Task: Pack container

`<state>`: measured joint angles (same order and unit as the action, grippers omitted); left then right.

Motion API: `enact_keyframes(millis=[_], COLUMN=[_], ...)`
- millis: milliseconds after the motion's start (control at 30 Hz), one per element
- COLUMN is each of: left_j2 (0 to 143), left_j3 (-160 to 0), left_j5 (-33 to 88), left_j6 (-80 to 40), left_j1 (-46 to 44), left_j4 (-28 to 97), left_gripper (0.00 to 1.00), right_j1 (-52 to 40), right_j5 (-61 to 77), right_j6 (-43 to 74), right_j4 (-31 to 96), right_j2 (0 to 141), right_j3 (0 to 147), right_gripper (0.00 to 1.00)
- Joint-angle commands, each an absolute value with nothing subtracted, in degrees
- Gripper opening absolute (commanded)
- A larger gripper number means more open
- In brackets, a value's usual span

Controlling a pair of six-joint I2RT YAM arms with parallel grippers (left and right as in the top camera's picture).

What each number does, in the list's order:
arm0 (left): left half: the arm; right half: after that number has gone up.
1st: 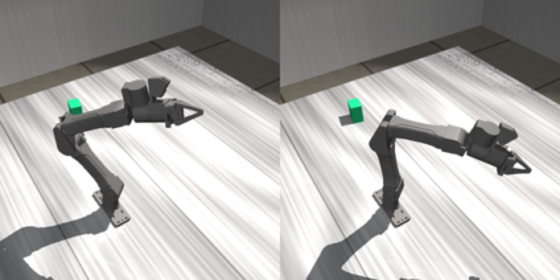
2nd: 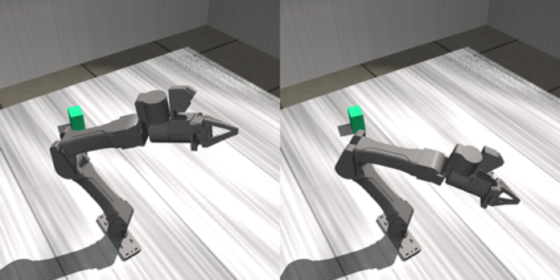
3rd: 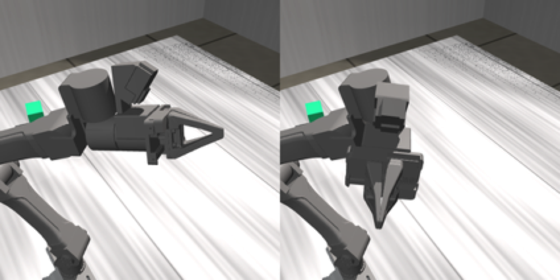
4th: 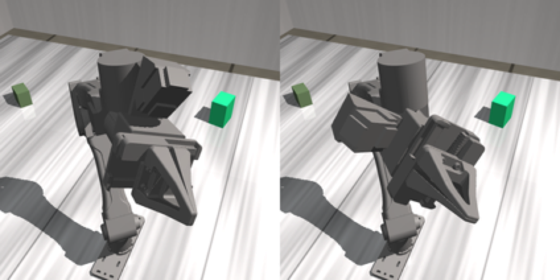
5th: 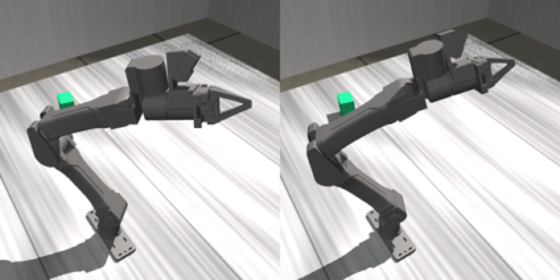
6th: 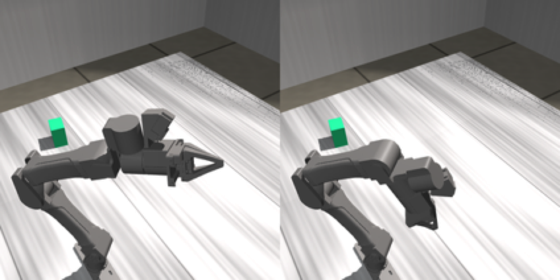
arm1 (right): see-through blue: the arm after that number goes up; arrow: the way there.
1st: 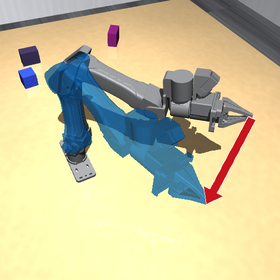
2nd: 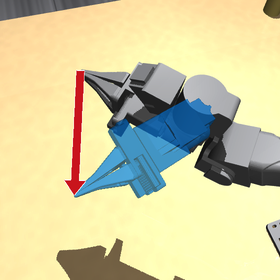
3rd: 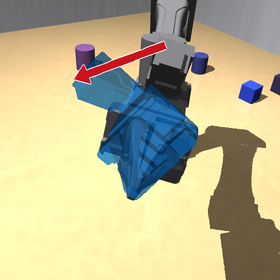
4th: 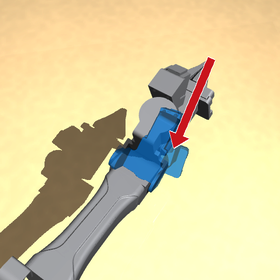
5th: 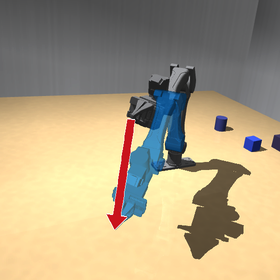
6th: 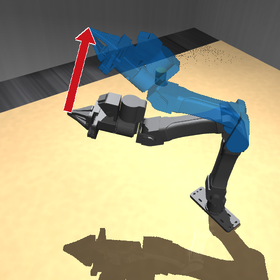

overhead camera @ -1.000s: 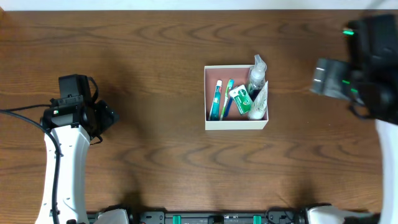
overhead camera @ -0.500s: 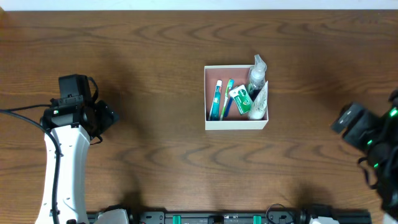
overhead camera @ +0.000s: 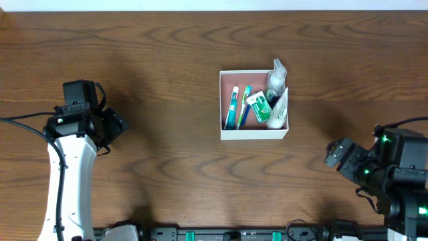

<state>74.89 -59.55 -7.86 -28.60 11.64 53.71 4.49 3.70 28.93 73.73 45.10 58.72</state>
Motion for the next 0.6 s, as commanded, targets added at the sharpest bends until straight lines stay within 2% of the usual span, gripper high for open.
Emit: enact_keyframes(millis=[0, 433, 567], left_j2=[75.07, 75.07, 75.07], left_j3=[-59.55, -59.57, -59.57], left_j5=[-8.12, -8.12, -8.12], left_j6=[-29.26, -29.26, -29.26], left_j1=[11.99, 11.99, 11.99], left_j4=[53.93, 53.93, 53.93], left_gripper=[0.98, 0.98, 0.98], right_j1=[4.86, 4.40, 2.90], right_j5=[3.75, 0.47, 1.63], right_j6=[29.67, 10.15, 5.17], right_j4=[74.61, 66.32, 58.17], right_j2=[44.99, 44.62, 41.82], right_j3=[58.26, 57.63, 52.21], right_gripper=[0.99, 0.99, 0.99])
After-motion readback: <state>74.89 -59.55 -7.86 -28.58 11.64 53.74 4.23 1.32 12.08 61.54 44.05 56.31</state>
